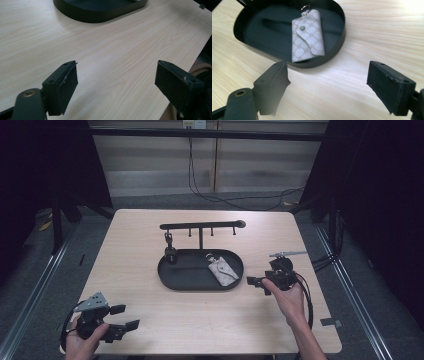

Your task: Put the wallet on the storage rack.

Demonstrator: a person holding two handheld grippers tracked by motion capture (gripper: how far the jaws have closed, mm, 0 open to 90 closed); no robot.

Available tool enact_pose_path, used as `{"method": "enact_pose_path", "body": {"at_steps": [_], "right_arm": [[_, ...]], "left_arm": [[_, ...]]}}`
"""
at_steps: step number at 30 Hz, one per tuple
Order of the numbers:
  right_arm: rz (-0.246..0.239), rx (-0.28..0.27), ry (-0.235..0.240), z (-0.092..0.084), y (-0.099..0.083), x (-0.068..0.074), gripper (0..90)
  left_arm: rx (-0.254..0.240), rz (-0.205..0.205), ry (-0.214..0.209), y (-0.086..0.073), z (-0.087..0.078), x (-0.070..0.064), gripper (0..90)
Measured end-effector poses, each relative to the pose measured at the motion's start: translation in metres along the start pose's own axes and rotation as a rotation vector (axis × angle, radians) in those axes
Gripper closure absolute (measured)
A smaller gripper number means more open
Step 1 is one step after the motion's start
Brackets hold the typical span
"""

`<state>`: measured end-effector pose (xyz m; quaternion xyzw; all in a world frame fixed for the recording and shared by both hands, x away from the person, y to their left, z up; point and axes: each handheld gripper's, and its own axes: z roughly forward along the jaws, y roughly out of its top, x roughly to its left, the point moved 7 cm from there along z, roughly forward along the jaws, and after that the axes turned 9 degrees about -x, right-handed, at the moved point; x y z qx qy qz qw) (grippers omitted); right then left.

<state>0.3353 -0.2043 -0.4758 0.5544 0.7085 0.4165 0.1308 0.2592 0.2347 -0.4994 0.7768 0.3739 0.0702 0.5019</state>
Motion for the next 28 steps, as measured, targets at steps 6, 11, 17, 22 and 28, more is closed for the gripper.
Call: {"method": "enact_pose_path", "body": {"at_steps": [6, 11, 17, 22, 28], "right_arm": [[-0.004, -0.018, -0.008, -0.015, -0.014, -0.007, 16.7], [-0.029, -0.033, -0.024, -0.025, -0.028, -0.012, 16.5], [-0.039, -0.055, -0.034, -0.033, -0.045, -0.018, 16.8], [-0.033, -0.047, -0.045, -0.035, -0.055, -0.025, 18.1], [-0.034, -0.004, -0.097, -0.034, -0.072, -0.040, 18.3]], "left_arm": [[-0.004, 0.000, 0.004, 0.000, 0.000, 0.000, 18.2], [-0.008, -0.005, 0.020, 0.000, 0.000, 0.002, 18.2], [-0.018, -0.018, 0.028, 0.001, 0.000, 0.002, 18.2], [-0.022, -0.017, 0.055, 0.002, -0.001, 0.003, 18.7], [-0.017, 0.003, 0.082, 0.003, 0.001, 0.004, 22.4]]}}
